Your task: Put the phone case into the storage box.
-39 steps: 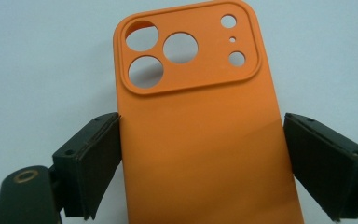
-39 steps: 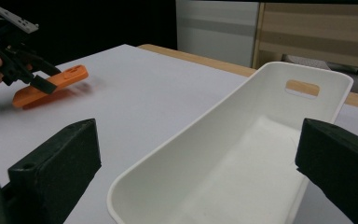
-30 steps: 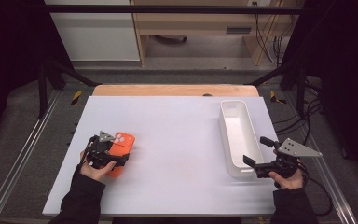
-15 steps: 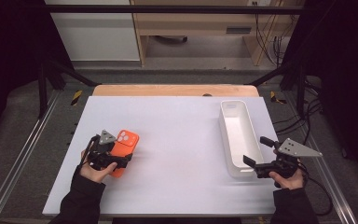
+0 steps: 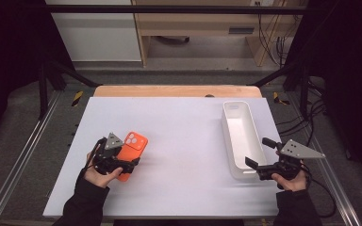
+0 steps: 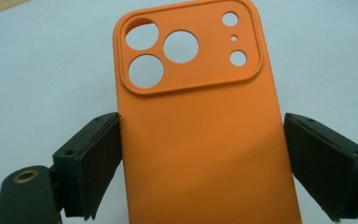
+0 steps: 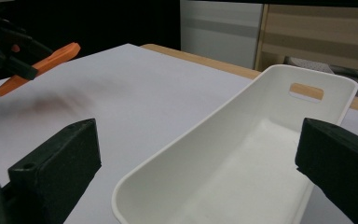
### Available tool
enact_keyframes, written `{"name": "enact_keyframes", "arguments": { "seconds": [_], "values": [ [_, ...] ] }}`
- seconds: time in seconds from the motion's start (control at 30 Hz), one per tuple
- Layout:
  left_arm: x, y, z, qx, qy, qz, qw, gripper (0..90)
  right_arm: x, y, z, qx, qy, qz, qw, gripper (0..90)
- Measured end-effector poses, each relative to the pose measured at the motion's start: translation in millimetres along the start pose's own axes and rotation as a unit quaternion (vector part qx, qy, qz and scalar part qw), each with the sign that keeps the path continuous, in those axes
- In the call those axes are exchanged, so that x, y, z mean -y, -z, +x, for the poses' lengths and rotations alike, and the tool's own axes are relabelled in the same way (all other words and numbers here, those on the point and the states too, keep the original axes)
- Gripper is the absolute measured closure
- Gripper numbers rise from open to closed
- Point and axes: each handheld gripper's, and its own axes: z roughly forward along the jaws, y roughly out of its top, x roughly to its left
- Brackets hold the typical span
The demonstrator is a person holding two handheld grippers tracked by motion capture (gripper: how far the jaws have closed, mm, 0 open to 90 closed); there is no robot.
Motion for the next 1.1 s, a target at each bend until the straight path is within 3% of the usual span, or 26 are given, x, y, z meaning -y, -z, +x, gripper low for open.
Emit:
{"name": "enact_keyframes", "arguments": {
  "seconds": [0.53,1.1],
  "values": [
    [-7.8,3.5,-24.3,0.027,-0.039,-0.006,0.9988,12.9,-2.0,-2.2,4.3,-0.007,0.011,0.003,0.9999,0.4],
    [-13.3,6.0,-45.6,0.056,-0.072,-0.018,0.9957,13.0,-8.4,-8.6,16.9,-0.020,0.047,0.006,0.9987,0.5]
  ]
}}
